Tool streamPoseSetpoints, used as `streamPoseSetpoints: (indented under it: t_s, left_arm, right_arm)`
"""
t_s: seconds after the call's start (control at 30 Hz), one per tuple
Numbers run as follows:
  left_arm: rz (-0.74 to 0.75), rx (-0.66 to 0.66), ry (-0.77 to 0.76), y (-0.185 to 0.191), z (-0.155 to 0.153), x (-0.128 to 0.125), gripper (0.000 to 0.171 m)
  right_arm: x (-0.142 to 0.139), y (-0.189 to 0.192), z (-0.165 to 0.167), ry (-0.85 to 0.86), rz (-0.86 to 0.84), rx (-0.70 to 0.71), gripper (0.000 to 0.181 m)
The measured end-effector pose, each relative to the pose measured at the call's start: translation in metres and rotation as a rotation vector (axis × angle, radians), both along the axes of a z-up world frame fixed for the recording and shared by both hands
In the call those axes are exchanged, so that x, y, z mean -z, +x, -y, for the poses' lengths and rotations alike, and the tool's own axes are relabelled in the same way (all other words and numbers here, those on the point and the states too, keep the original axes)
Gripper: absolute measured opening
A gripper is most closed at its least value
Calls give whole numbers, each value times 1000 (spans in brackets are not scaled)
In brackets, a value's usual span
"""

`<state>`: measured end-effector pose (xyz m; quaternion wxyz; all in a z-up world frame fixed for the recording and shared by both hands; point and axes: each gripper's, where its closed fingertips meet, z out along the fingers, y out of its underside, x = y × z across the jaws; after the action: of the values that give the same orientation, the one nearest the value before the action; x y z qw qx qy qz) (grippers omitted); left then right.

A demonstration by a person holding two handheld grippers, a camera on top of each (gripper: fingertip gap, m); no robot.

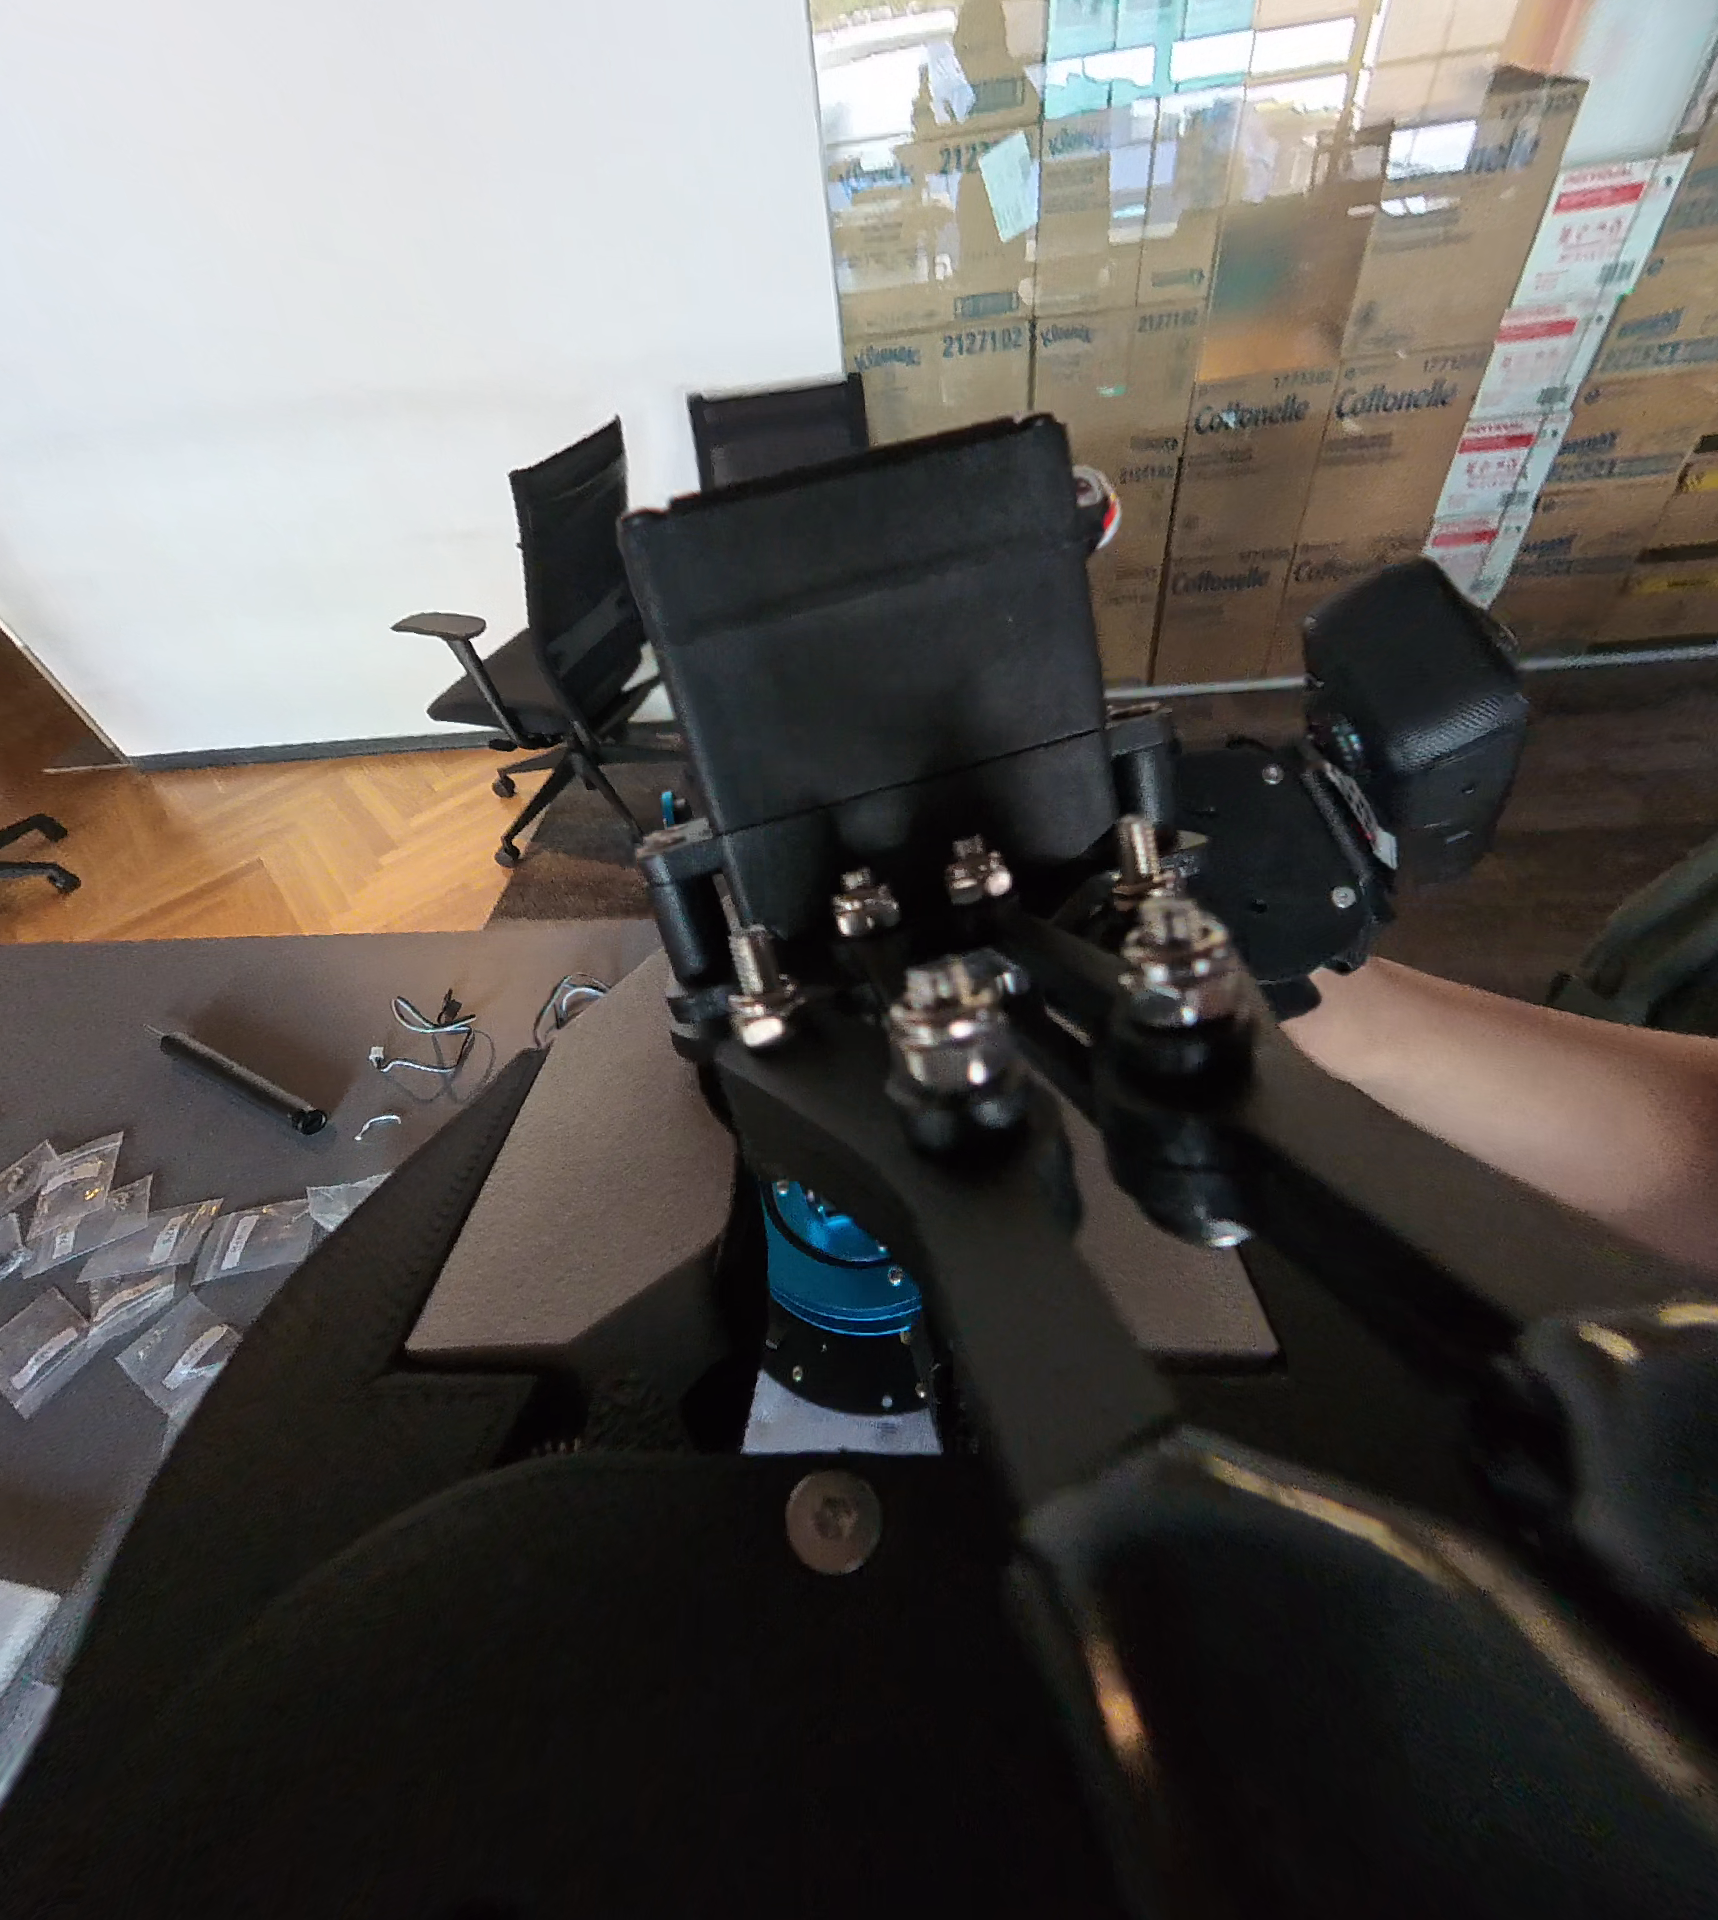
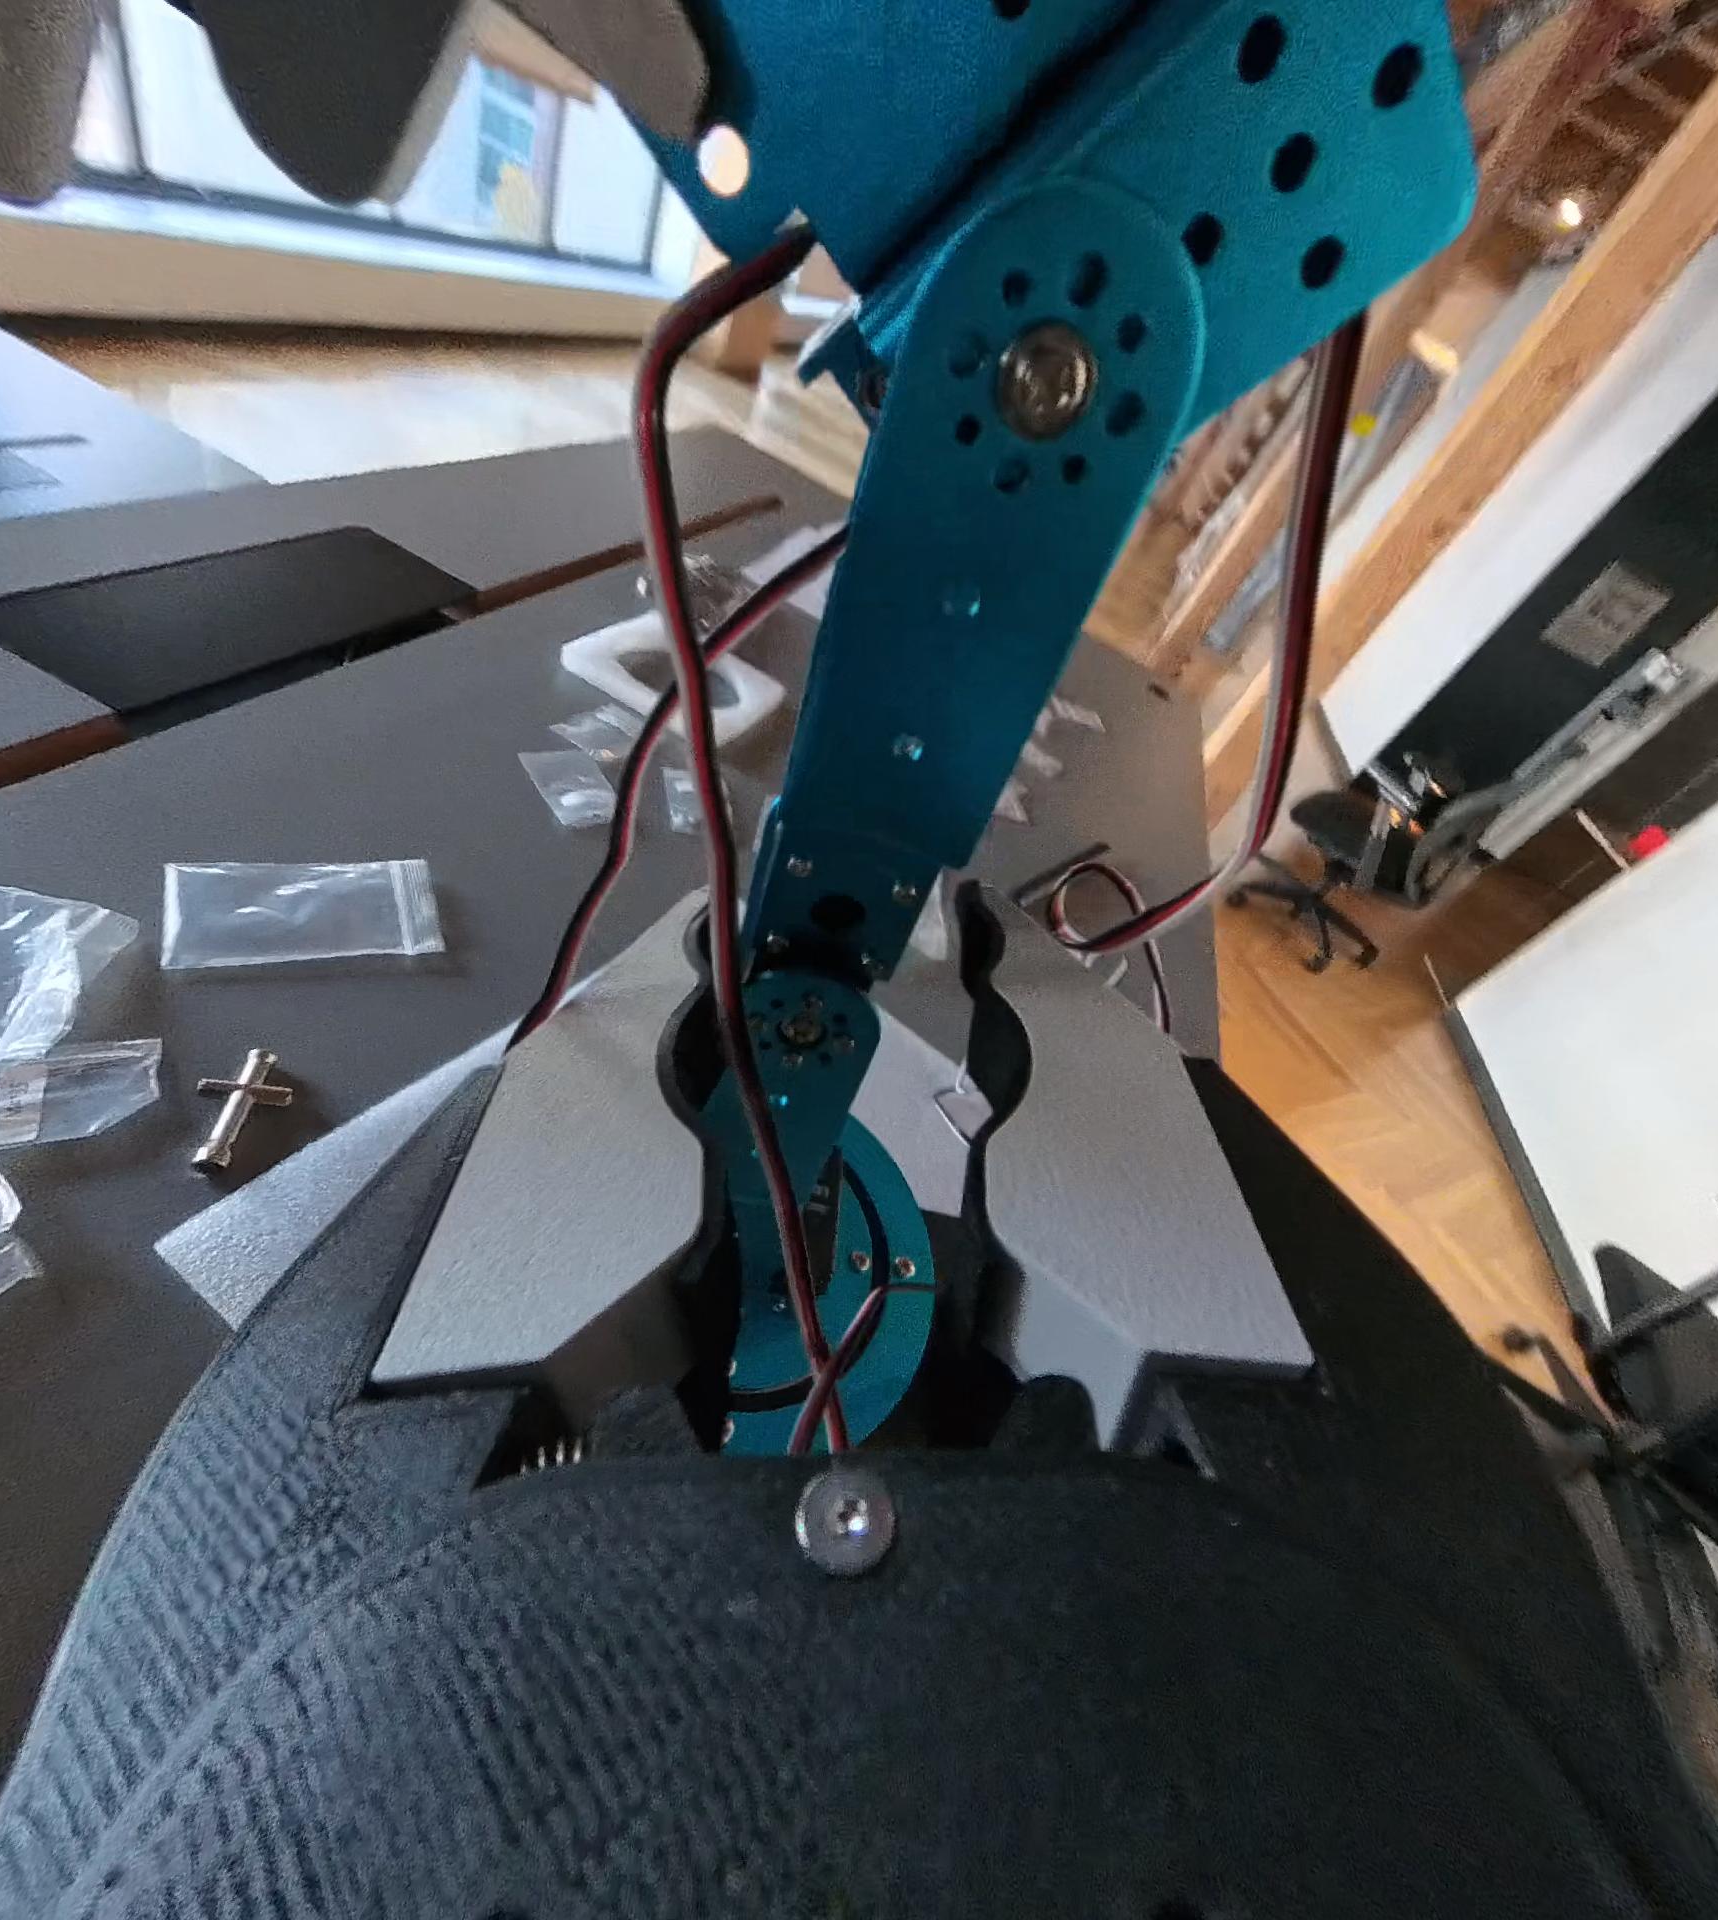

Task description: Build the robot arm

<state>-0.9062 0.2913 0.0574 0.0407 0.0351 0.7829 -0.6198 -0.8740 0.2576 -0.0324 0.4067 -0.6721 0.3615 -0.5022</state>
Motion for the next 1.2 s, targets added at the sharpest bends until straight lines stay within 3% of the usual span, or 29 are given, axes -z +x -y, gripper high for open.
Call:
streamPoseSetpoints:
  t_s: [0.03,0.23,0.27,0.3,0.5,0.77,0.93,1.1,1.2]
  left_arm:
    - [-4,-11,-21,0,-1,0,64]
    - [-30,-85,-128,1,-5,7,46]
    - [-48,-91,-140,1,-5,8,27]
    - [-62,-97,-149,1,-6,10,23]
    - [-125,-124,-253,3,-3,14,25]
    - [-347,-121,-564,1,0,28,25]
    - [-365,-253,-609,5,-2,44,24]
    - [-399,-359,-629,10,-14,54,26]
    - [-458,-402,-600,8,-26,74,33]
  right_arm:
    - [0,-3,-2,14,21,-33,44]
    - [-3,-14,-1,174,90,-195,46]
    - [-1,-14,-3,172,92,-220,46]
    - [1,-14,-6,169,90,-246,47]
    - [9,-30,-11,118,79,-437,47]
    - [2,-60,46,168,-1,-705,49]
    - [1,-52,74,229,-43,-818,48]
    - [-9,-43,77,281,-56,-975,47]
    - [-14,-34,79,269,-43,-1079,47]
